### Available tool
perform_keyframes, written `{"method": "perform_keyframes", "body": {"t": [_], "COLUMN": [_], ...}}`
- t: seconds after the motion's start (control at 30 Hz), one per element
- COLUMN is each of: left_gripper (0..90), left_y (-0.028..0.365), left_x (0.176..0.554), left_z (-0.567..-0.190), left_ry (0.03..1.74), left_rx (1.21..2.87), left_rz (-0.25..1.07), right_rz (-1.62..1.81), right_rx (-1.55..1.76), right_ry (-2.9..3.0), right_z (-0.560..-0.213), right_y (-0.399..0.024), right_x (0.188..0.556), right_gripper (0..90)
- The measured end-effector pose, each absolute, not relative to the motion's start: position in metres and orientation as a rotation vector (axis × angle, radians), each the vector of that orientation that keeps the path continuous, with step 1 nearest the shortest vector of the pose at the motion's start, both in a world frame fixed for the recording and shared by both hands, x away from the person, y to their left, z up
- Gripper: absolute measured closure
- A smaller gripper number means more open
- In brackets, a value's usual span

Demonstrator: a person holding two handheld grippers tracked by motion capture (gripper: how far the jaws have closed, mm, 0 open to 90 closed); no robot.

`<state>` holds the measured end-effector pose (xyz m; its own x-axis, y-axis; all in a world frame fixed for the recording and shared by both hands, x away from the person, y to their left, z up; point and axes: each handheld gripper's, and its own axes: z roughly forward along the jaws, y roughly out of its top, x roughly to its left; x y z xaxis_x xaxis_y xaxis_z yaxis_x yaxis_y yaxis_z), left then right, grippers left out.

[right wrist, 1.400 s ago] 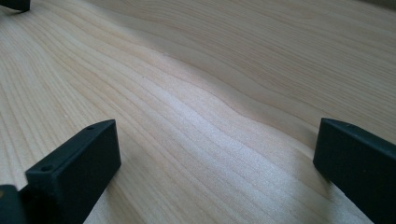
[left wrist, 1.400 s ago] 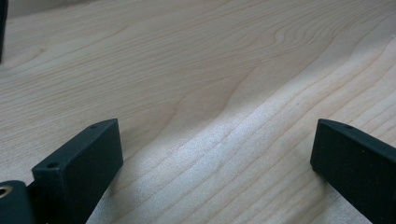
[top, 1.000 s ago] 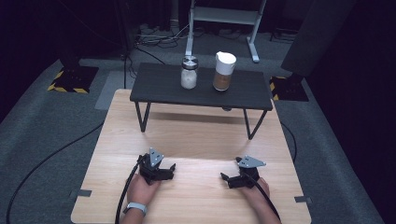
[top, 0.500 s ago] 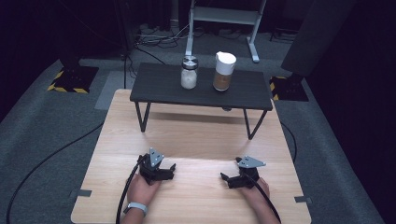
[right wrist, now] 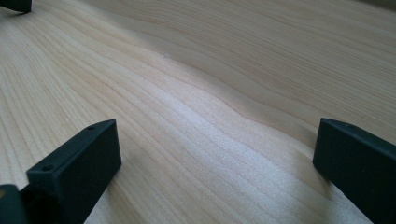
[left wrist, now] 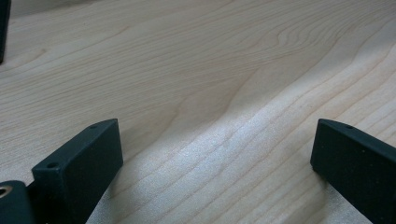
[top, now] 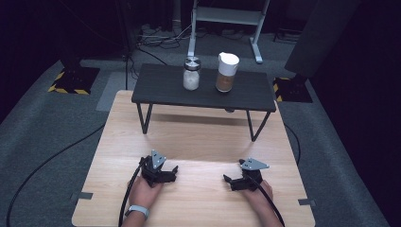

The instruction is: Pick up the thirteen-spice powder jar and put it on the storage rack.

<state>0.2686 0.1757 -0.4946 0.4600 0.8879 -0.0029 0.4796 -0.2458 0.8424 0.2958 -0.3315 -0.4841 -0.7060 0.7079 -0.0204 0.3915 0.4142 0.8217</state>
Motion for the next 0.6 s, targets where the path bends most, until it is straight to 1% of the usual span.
{"method": "perform_keyframes", "body": {"t": [0.6], "left_gripper": [2.0], "left_y": [0.1758], "left_x": [0.2708], "left_z": [-0.4939], "left_ry": [1.132], "left_rx": [1.898], "left_rz": [0.619], "right_rz": [1.193], "right_rx": [0.954], "right_ry": [2.301], "right_z": [-0.4841], "right_y": [-0.3280], "right_x": [0.2969], "right_gripper": [0.5]}}
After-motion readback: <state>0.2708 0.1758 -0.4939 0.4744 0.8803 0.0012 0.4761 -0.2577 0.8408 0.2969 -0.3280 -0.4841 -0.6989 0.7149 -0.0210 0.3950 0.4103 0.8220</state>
